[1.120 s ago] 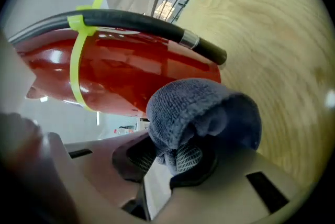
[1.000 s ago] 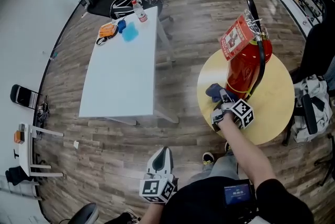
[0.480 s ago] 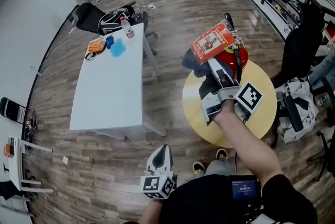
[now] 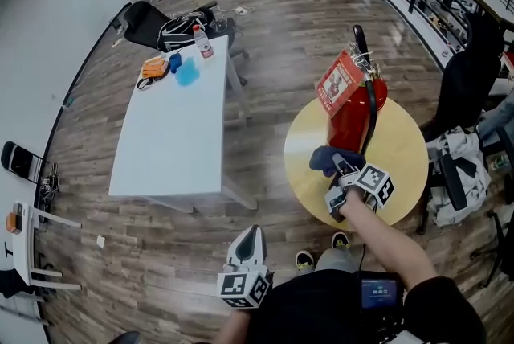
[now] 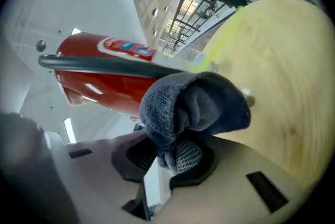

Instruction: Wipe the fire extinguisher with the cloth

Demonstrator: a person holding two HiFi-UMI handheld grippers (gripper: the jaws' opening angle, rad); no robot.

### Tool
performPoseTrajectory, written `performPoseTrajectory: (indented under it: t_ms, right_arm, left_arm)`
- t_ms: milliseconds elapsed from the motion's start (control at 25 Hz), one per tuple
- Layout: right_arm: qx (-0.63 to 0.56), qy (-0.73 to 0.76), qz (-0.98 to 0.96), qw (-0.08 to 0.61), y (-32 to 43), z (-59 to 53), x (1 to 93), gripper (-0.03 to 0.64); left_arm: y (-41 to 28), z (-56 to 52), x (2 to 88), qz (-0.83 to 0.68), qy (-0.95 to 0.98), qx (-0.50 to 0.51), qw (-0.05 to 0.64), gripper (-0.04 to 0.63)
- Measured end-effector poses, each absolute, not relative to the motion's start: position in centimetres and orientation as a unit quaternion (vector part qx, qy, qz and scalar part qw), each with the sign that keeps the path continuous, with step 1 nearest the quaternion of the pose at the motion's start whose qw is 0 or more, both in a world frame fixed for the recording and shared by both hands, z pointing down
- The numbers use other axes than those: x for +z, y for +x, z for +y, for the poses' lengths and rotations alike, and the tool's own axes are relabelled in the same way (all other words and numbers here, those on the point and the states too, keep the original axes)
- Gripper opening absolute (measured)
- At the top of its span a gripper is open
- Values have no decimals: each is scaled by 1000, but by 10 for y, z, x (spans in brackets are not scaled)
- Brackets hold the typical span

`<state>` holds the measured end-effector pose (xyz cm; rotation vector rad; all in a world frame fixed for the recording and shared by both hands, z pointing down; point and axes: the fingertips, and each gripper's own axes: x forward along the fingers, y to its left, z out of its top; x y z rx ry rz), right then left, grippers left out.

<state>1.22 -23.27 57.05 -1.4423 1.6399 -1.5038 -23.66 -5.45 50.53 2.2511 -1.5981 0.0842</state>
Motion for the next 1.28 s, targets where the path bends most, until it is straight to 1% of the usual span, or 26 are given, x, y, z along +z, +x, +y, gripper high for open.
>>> performPoseTrajectory:
  t_ms: [120, 280, 320, 440, 600, 720, 760, 840, 920, 1000, 1160, 1280]
  right_arm:
    - [-568, -555, 578, 187, 53, -218, 634, 71]
    - [-658, -441, 589, 160, 73, -204, 681, 71]
    - [-664, -418, 604, 140, 77, -204, 686, 71]
    - [-647, -405, 646, 35, 98, -205, 700, 71]
    - [-615, -408, 674, -41, 122, -231, 709, 71]
    - [-545, -394, 728, -130, 124, -247, 709, 71]
    - [-525, -397, 739, -144, 127, -253, 706, 71]
    - [-513, -401, 749, -124, 134, -271, 697, 71]
    - [-524, -388, 752, -95, 134, -281, 692, 71]
    - [-534, -372, 754, -83, 131, -278, 695, 71]
    - [-583, -334, 740, -28, 124, -266, 702, 71]
    - [-575, -287, 767, 1, 121, -267, 673, 71]
  left_arm:
    - [-233, -53, 513, -569, 797, 43, 197, 23]
    - [-218, -56, 523, -561, 800, 62, 205, 23]
    - [-212, -59, 525, -559, 800, 67, 206, 23]
    - [-190, -66, 527, -556, 801, 73, 208, 23]
    - [-164, -78, 520, -561, 798, 75, 209, 23]
    - [-148, -80, 512, -567, 793, 79, 210, 24]
    - [-141, -81, 510, -568, 792, 81, 210, 23]
    - [-129, -85, 508, -569, 792, 80, 207, 23]
    - [-118, -90, 507, -570, 792, 79, 205, 23]
    - [-110, -91, 506, -572, 791, 79, 202, 23]
    - [-101, -88, 508, -577, 788, 81, 201, 23]
    - [-90, -92, 509, -572, 793, 75, 198, 23]
